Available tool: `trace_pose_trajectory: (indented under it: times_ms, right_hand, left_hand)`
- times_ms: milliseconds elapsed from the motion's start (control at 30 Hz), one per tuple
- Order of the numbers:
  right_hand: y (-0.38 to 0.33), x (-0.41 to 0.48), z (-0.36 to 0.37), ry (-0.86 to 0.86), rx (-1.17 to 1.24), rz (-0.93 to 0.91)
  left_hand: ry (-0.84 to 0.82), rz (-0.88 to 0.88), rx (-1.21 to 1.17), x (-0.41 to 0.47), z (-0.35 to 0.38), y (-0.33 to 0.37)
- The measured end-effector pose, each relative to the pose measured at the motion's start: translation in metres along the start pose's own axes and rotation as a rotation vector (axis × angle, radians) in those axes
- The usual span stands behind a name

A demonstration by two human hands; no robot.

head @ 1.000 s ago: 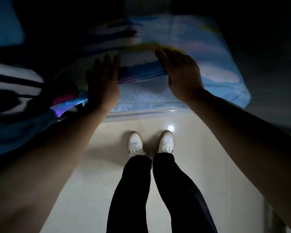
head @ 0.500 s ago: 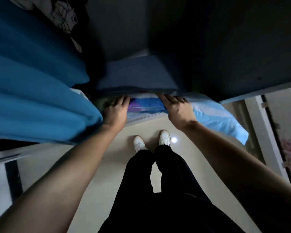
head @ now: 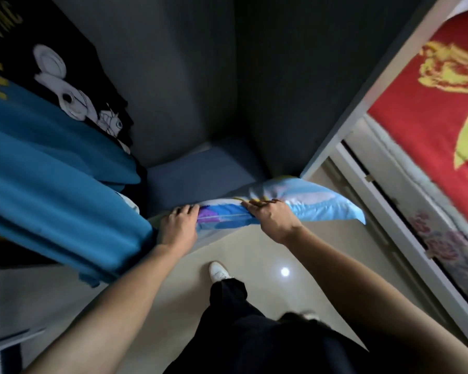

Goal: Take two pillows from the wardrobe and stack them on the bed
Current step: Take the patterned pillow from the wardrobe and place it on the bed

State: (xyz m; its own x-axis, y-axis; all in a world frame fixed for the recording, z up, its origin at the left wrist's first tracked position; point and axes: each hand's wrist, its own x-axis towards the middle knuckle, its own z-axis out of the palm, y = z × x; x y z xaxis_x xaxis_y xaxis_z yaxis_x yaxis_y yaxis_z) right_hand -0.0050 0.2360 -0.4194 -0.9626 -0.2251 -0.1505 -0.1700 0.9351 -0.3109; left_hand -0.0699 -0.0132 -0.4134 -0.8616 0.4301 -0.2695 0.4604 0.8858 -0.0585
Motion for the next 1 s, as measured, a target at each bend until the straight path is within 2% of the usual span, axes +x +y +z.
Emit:
trace_pose_trajectory:
  times_ms: [167,433,667,833,933,1000]
  right_hand:
    - [0.024,-0.06,-0.027,-0.033,-0.007,0.044]
    - [0.089,-0.176,-0.046,0.037,0.087,0.089]
    - [0.181,-0.275,-0.101,0.14,-0.011,0.262]
    - [0.255,-0.334,-0.142,0.364,-0.087,0.475]
    - [0.297,-0.344,-0.171,0.559,-0.162,0.577]
    - [0.324,-0.342,-0.194,0.621,-0.223,0.622]
  left_hand:
    - [0.11,0.01,0.097,-0.03,-0.031,0.059]
    - [0.201,0.06,0.179,-0.076,-0.062,0.18]
    - [0.239,0.201,0.045,-0.059,-0.095,0.316]
    - [0.352,0.41,-0.044,-0.008,-0.135,0.415]
    - [0.425,0.504,-0.107,0.032,-0.166,0.461]
    - [0.465,0.548,-0.148,0.063,-0.188,0.487]
